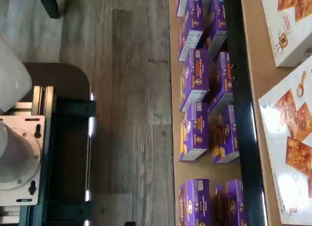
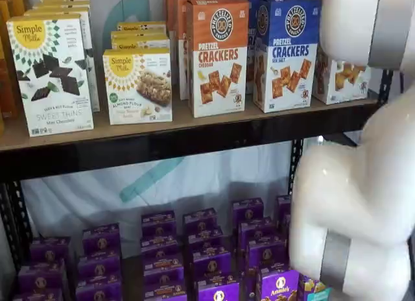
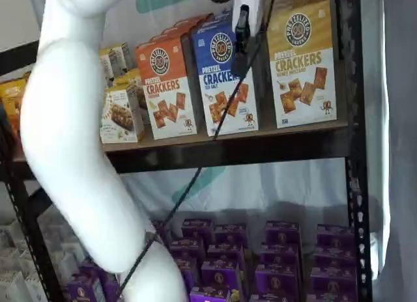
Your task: Retrieve the yellow and white box located on the top shelf, the sixth one from the left
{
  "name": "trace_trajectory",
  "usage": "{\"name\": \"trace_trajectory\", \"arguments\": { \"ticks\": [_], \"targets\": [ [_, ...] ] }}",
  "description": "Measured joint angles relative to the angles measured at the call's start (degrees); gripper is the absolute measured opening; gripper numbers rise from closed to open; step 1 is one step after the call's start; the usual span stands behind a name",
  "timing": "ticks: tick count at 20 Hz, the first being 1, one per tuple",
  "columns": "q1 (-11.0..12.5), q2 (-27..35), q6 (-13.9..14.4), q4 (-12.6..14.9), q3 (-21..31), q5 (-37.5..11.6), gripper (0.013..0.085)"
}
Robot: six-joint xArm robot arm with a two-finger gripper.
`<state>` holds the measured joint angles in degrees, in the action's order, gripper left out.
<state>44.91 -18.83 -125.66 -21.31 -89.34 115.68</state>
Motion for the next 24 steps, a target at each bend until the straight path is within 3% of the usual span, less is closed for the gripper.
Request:
{"name": "trace_trajectory", "arguments": {
  "ticks": [1,2,3,6,17,24],
  "targets": [
    [-0.47,-0.02,0.01,0.96,-0.06,-0.02,0.085],
    [-3.56,-0.6,0.22,6.52,0.26,-0.38,0.085],
    [-4.98,-1.35,0.39,9.05,1.07,-0.79,0.085],
    [-5.93,-3.06,0.66,10.75,3.37,-2.05,0.085],
    [-1.98,-8.04,-1.59,3.81,9.79,-13.84,0.085],
    [1.87,-5.94,-2.09,-4.28,6.96,-14.67,0.085]
  ]
}}
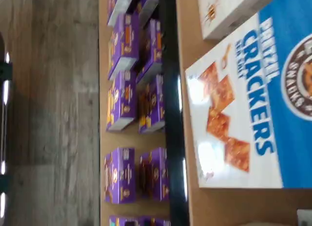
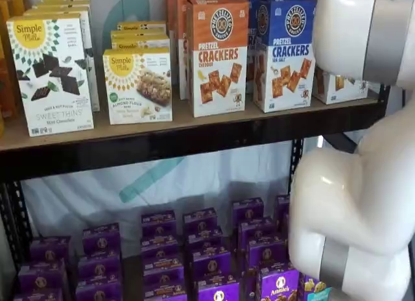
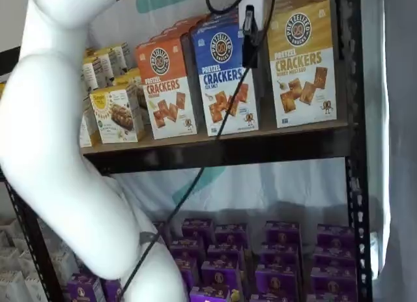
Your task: Retrieve the yellow and white box located on the top shelf, the sixth one from the left
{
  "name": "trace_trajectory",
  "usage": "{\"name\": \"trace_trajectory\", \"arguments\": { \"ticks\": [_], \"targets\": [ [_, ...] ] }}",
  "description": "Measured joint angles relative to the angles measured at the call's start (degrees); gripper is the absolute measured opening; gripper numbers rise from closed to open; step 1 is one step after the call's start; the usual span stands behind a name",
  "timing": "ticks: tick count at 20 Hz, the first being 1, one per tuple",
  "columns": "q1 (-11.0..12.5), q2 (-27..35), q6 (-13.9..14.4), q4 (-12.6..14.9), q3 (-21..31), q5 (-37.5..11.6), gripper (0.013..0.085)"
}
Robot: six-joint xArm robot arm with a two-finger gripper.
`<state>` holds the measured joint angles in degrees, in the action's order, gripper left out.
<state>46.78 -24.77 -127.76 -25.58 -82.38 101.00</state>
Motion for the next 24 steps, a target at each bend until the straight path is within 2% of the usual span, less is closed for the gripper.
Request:
{"name": "trace_trajectory", "arguments": {
  "ticks": [4,8,11,16,24],
  "targets": [
    [1.24,3.44,1.12,-2.49,-5.24,3.7,0.085],
    [2.1,5.52,1.95,-4.35,-8.51,5.64,0.085],
    [3.1,6.43,2.64,-6.86,-9.78,6.11,0.085],
    [4.94,5.31,2.78,-12.02,-7.62,2.59,0.085],
    [4.87,6.2,1.53,-13.14,-7.23,-2.16,0.085]
  ]
}}
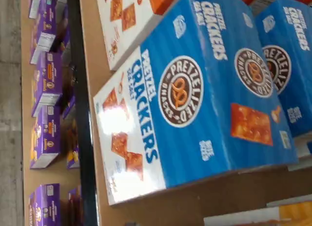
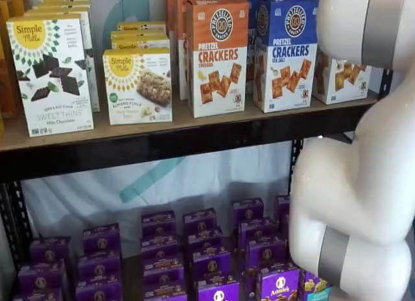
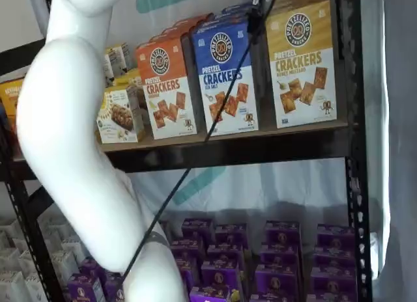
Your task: Retrieve the yellow and white box located on the top shelf, the sixth one from the left
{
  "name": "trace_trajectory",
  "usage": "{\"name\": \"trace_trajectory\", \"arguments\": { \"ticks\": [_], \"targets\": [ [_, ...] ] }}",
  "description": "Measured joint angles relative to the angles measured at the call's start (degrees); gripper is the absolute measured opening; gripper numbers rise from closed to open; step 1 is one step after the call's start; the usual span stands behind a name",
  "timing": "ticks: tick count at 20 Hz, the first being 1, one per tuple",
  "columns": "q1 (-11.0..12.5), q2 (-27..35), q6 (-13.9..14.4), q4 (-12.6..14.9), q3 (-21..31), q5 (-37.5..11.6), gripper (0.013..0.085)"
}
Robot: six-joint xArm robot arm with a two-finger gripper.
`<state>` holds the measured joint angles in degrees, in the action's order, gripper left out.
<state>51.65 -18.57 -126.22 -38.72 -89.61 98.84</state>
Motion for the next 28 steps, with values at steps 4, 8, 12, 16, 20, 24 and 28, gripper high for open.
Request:
{"name": "trace_trajectory", "arguments": {
  "ticks": [4,8,12,16,20,24,28],
  "targets": [
    [-0.3,1.93,0.01,0.29,-1.84,-0.24,0.085],
    [-0.83,2.68,0.43,0.0,-2.32,-0.99,0.085],
    [-1.98,1.99,0.54,-0.09,-1.08,-3.76,0.085],
    [-3.37,1.75,-0.04,1.45,-0.43,-6.55,0.085],
    [-4.64,1.62,-0.48,2.96,0.14,-8.85,0.085],
    [-6.0,2.6,-0.27,5.41,-1.01,-9.04,0.085],
    [-6.86,4.19,0.49,6.91,-3.2,-7.96,0.085]
  ]
}}
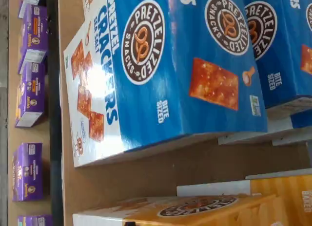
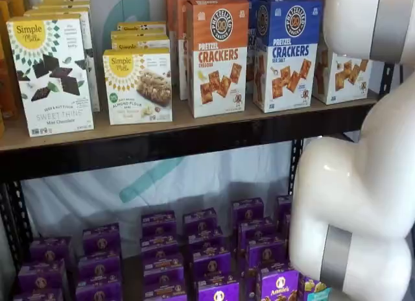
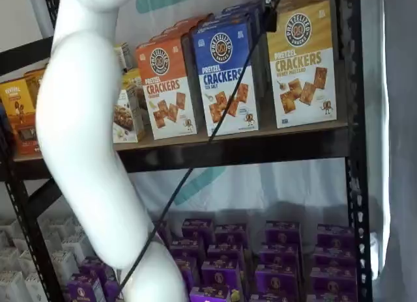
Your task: Retrieve the yellow and white box located on the top shelf, the sixth one from the left
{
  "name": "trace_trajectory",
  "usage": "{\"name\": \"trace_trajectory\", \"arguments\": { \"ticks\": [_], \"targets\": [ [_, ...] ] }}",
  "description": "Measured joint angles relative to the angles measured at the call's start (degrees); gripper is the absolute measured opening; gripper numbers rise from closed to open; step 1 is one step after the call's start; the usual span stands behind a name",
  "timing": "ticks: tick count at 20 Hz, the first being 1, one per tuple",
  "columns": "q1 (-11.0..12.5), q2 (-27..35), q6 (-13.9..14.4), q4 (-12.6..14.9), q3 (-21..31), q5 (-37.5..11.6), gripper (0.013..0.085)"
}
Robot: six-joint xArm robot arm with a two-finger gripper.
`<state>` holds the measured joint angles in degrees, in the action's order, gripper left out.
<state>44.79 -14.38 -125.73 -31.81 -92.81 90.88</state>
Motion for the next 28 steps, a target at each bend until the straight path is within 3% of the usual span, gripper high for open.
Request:
{"name": "trace_trajectory", "arguments": {
  "ticks": [12,28],
  "targets": [
    [-3.9,2.52,1.34,7.16,-3.89,0.49,0.085],
    [-5.98,3.49,0.37,12.32,-3.11,-3.21,0.085]
  ]
}}
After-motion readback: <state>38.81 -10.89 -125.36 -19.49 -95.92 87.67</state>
